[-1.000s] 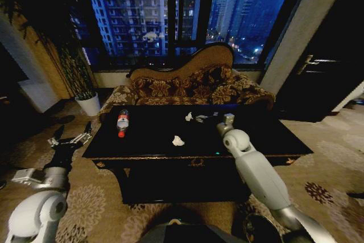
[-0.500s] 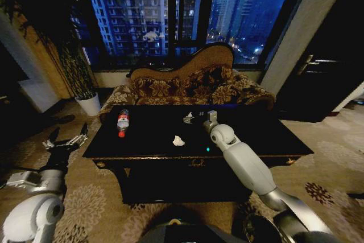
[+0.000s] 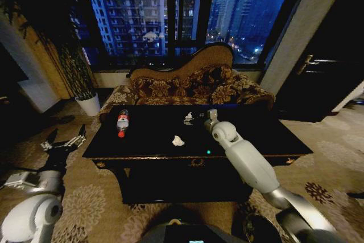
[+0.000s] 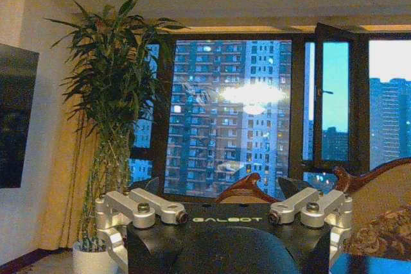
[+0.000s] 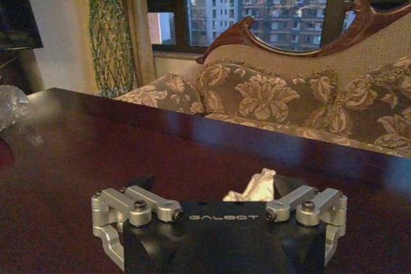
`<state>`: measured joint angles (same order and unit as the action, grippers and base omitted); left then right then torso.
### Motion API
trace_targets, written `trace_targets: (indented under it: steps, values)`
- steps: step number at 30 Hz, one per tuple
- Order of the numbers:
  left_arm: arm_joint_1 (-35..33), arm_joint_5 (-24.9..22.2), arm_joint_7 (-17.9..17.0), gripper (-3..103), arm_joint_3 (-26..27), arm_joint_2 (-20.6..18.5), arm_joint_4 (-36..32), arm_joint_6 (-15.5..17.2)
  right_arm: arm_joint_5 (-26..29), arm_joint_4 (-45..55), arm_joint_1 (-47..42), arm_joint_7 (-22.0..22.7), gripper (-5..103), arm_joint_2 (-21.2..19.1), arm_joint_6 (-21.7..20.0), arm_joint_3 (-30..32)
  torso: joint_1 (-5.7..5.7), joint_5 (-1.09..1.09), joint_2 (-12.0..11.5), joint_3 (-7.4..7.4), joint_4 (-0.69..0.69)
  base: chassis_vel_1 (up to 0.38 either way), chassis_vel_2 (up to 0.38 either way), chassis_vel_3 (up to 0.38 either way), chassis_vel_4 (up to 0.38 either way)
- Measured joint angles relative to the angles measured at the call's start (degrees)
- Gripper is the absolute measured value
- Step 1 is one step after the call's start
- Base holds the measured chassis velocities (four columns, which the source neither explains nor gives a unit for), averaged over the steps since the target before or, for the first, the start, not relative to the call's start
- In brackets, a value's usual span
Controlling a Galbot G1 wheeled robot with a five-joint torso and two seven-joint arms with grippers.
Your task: Move to the front of the table and place the trash on the table into the trash bin.
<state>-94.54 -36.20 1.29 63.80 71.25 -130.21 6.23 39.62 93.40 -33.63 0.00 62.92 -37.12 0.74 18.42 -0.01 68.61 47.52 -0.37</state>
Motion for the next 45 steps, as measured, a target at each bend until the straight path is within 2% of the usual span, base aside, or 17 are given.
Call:
trace_targets:
  steps: [11, 26, 43, 45]
  values:
    - [-0.95, -0.49, 0.14, 100, 1.41, 0.46, -0.16, -0.28, -1.23, -1.77, 1.56, 0.0, 100, 0.46, -0.59, -1.3, 0.0, 0.0, 0.0, 0.0, 0.0, 0.0, 0.0, 0.0, 0.0]
    - [-0.59, -0.26, 0.23, 100, 0.81, 0.87, -0.45, -0.53, -2.12, -1.26, -0.88, 0.0, 100, -0.73, -0.6, 1.82, 0.0, 0.01, 0.0, 0.0, -0.01, 0.0, 0.0, 0.0, 0.0]
    - [-0.95, 0.72, 0.15, 100, 0.74, 1.43, -0.5, -0.69, -4.89, -3.48, 0.13, 0.0, 101, -0.51, 0.64, -0.25, 0.0, 0.0, 0.0, 0.0, -0.01, 0.0, 0.0, 0.0, 0.0]
    - [-0.97, 0.71, 0.15, 100, 0.77, 1.44, -0.51, -0.68, -5.06, -3.6, 0.01, 0.0, 97, -0.49, 0.69, -0.3, 0.0, 0.01, 0.0, 0.0, -0.01, 0.0, 0.0, 0.0, 0.0]
